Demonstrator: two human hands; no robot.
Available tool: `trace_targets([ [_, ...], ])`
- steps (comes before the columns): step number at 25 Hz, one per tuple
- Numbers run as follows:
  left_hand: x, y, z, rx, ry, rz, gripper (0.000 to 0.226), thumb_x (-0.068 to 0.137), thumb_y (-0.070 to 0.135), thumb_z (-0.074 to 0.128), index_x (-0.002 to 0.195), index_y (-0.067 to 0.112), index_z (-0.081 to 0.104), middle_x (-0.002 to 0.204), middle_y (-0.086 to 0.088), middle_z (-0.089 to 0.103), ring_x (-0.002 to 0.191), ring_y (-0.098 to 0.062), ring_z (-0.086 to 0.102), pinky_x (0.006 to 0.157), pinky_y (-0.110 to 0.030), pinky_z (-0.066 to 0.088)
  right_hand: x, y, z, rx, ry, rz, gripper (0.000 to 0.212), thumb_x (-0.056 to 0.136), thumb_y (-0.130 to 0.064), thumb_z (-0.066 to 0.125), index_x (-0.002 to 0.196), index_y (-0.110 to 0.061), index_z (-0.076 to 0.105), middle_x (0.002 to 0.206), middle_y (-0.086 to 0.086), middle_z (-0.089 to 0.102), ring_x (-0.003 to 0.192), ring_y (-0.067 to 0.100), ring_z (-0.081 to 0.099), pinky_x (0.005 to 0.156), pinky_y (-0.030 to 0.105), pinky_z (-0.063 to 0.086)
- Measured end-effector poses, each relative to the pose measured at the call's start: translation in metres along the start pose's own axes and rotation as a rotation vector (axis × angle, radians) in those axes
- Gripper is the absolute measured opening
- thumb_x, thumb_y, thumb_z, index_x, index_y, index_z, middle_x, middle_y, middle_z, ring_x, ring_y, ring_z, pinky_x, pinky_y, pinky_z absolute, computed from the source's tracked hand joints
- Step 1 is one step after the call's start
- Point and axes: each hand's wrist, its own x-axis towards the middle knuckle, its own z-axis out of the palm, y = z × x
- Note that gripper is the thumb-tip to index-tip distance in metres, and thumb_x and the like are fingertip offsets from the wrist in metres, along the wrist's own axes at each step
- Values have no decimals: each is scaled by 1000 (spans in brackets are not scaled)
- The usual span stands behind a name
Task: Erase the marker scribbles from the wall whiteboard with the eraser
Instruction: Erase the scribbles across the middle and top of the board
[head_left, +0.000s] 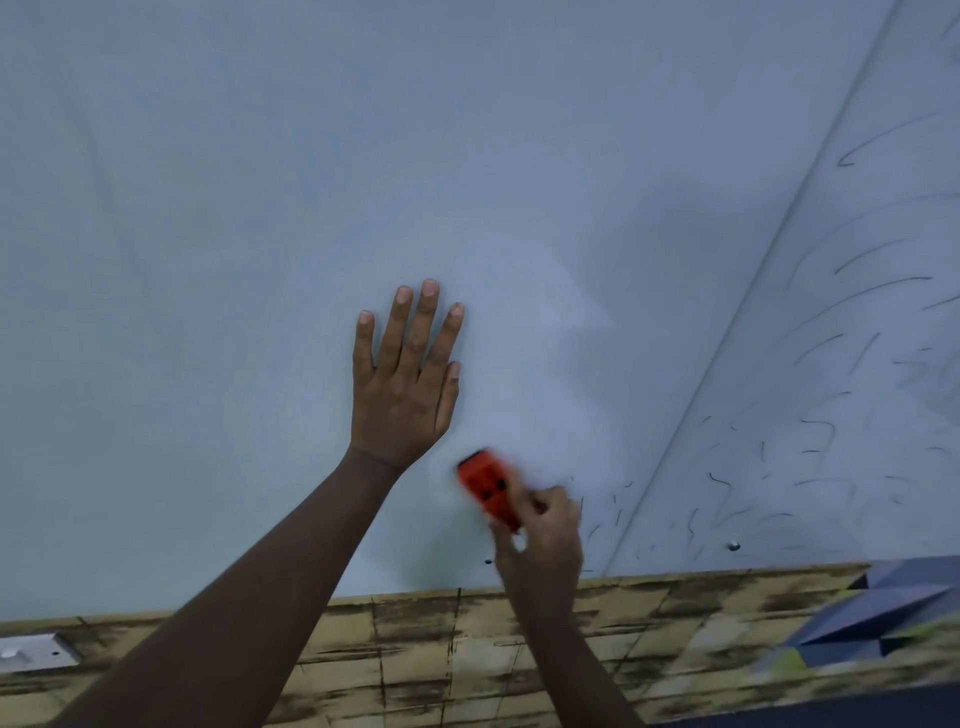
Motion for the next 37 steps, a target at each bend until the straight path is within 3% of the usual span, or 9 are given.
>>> trace_targets([
  [2,-6,1,2,0,-2,-4,66,111,30,43,171,16,20,179,-9,4,166,-30,7,133,-55,5,29,5,-20,318,210,347,74,86,-38,81,151,-41,45,104,-2,47,88,4,56,70,29,58],
  [5,-16,5,4,0,-8,-19,67,111,31,43,171,16,18,179,-8,2,166,-29,5,133,-55,3,47,9,-31,471,354,466,81,87,-34,81,154,-42,36,108,0,50,93,-6,62,77,12,55],
  [11,-32,14,8,-8,-7,-51,70,109,31,45,171,16,16,180,-8,0,166,-29,3,133,-55,1,-15,-12,19,338,88,522,88,84,-45,81,157,-27,36,126,-2,54,104,20,65,80,36,62],
  [15,-35,13,10,3,1,-38,72,108,33,47,171,16,15,179,-9,1,166,-29,3,133,-55,2,-49,-35,45,553,-6,712,67,73,-42,91,114,-55,40,107,-19,62,95,5,65,69,18,54],
  [19,-37,13,11,2,-5,-28,72,108,34,46,171,15,17,179,-10,2,166,-30,5,133,-56,2,-63,-23,54,599,-81,852,60,74,-39,91,109,-31,43,97,-15,62,91,13,67,62,9,43],
  [22,-38,13,10,2,-2,-18,71,109,35,46,171,15,18,179,-10,3,166,-30,5,133,-56,2,-62,-18,48,685,-77,947,66,75,-33,92,121,-22,45,100,-1,66,93,22,67,71,23,50],
  [25,-41,11,11,-9,-11,-4,71,109,35,46,171,16,17,179,-10,2,166,-30,5,133,-56,1,-39,-9,32,876,33,1108,80,75,-22,91,134,-30,38,105,-1,61,102,25,64,86,44,58],
  [31,-50,16,15,-24,-23,-25,71,109,36,46,171,17,17,179,-10,1,166,-30,3,132,-57,-1,-15,19,4,1067,196,1166,80,81,-14,86,141,-30,37,106,5,63,108,29,66,75,34,61],
  [37,-69,23,18,-6,-60,2,72,109,39,44,171,17,15,179,-14,-1,166,-34,0,130,-63,-4,-39,49,28,1122,121,1452,78,86,-1,78,149,-17,35,137,22,56,121,45,62,94,54,57],
])
